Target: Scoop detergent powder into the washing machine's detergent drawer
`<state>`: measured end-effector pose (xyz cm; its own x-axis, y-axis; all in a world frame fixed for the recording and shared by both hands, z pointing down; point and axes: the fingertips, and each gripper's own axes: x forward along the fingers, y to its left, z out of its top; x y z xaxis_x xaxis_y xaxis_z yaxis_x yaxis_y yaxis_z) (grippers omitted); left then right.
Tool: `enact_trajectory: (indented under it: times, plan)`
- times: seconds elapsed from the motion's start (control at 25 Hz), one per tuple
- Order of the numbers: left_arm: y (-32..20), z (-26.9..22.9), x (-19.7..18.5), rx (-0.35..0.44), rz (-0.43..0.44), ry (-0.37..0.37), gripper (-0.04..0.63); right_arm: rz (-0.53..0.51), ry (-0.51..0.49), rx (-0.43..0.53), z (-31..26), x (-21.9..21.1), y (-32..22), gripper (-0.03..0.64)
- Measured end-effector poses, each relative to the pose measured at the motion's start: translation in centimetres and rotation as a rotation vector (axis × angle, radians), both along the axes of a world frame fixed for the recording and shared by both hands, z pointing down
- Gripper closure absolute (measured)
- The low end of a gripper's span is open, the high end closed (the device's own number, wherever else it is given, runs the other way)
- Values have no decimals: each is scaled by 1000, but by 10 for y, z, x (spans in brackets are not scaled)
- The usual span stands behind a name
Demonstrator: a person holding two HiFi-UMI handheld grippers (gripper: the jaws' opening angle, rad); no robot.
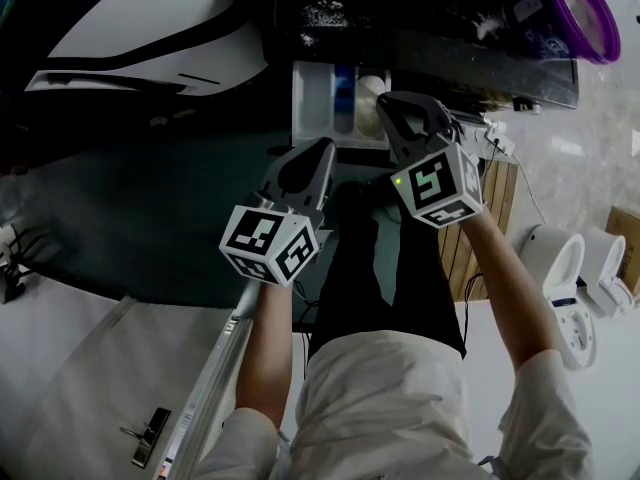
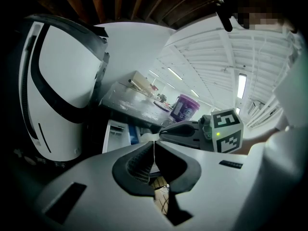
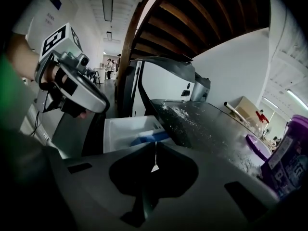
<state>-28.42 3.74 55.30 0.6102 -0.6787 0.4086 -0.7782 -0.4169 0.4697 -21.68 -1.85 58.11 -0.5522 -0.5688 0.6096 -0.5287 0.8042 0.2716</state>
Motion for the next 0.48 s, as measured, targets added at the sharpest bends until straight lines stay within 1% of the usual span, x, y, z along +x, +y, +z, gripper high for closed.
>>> enact_trajectory:
  times: [0.32, 0.48]
  plan:
    - [-1, 0, -2, 1, -7, 2, 574, -46, 68, 75, -3, -2, 4, 607]
    - [-1, -1, -1, 1, -5, 0, 574, -59, 80, 86, -3, -3, 7, 607]
